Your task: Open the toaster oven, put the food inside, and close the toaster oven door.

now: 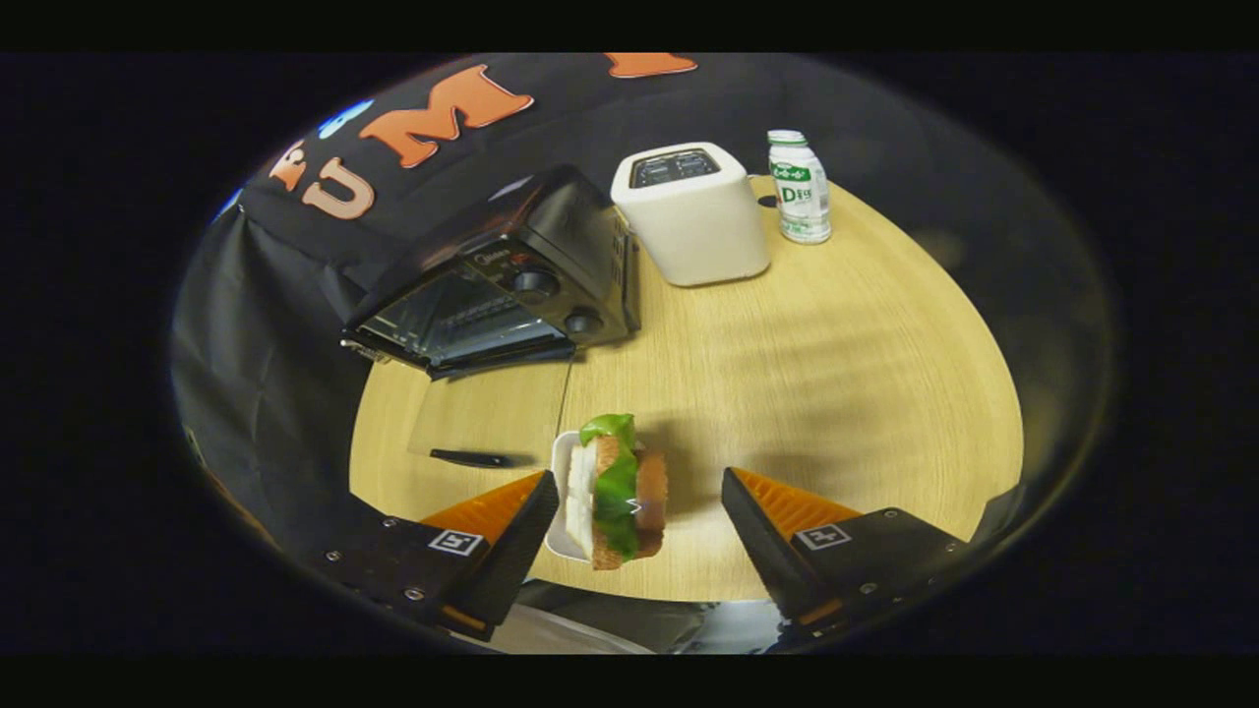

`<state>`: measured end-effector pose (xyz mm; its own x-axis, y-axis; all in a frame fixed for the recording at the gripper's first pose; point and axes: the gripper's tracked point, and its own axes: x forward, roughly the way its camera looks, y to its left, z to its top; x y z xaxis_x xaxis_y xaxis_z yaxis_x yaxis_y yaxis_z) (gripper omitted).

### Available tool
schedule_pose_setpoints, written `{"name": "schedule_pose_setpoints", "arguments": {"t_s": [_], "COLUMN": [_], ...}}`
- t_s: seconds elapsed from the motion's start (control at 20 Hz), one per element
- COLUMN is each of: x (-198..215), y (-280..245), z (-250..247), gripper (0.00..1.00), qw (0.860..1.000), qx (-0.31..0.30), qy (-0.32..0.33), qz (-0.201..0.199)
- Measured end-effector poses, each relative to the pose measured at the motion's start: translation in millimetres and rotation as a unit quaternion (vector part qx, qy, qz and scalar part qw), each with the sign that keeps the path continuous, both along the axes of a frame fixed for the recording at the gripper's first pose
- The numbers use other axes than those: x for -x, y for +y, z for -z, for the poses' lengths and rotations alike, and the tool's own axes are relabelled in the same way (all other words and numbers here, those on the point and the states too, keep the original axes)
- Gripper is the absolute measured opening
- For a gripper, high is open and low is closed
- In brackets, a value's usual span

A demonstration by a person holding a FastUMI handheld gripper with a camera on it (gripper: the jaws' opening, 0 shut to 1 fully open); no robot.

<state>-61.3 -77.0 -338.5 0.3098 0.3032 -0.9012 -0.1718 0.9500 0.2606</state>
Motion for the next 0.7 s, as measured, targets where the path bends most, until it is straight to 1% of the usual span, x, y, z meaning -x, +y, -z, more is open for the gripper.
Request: {"name": "schedule_pose_setpoints", "arguments": {"t_s": [0.05,0.15,0.25,0.35,0.4,0.5,0.55,0.7], "x": [3,10,15,15,15,14,14,15], "y": [1,7,7,11,12,16,17,15], "z": [4,12,19,22,20,18,16,10], "gripper": [0.99,0.99,0.96,0.78,0.73,0.50,0.40,0.30], "qw": [1.000,0.999,0.998,0.998,0.997,0.997,0.997,0.998], "qx": [-0.008,-0.019,-0.011,-0.015,-0.019,-0.031,-0.033,-0.025], "qy": [0.013,0.037,0.046,0.054,0.056,0.057,0.058,0.049], "qz": [-0.002,-0.019,-0.034,-0.039,-0.038,-0.035,-0.035,-0.031]}}
